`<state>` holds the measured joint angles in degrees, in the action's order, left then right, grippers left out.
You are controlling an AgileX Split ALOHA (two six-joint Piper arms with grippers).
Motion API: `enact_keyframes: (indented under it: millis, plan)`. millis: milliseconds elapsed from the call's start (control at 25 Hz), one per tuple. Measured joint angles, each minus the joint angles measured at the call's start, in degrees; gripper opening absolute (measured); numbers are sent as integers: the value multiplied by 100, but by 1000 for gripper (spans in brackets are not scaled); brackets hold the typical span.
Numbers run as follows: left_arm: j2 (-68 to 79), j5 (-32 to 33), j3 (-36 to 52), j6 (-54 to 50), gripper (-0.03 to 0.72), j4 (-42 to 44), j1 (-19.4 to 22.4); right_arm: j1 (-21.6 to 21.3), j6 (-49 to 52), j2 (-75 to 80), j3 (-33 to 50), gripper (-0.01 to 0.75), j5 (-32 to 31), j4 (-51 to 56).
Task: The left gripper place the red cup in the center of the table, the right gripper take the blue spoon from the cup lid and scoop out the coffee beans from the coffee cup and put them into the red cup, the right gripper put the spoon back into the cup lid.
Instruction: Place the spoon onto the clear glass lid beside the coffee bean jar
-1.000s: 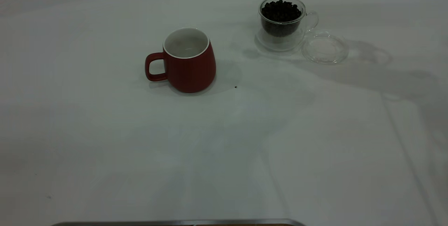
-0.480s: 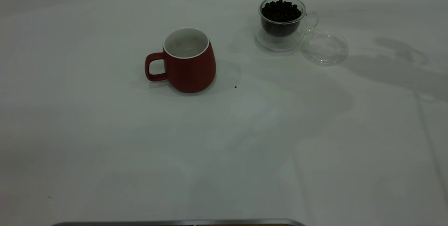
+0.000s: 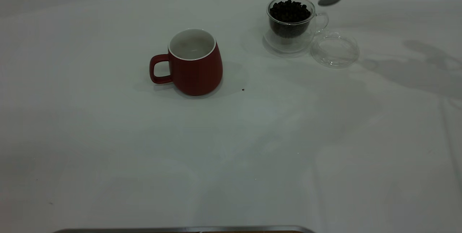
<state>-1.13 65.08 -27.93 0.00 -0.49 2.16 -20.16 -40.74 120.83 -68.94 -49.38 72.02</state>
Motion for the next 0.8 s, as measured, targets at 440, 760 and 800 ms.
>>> enact_keyframes:
  millis: [440,760,800]
  plan:
    - [0,0,0,0,537,0,0,0,369,0,0,114,681,-245]
    - [0,0,0,0,537,0,0,34,434,195,0,114,998,-232]
    - [0,0,0,0,537,0,0,61,434,230,0,114,1055,-204]
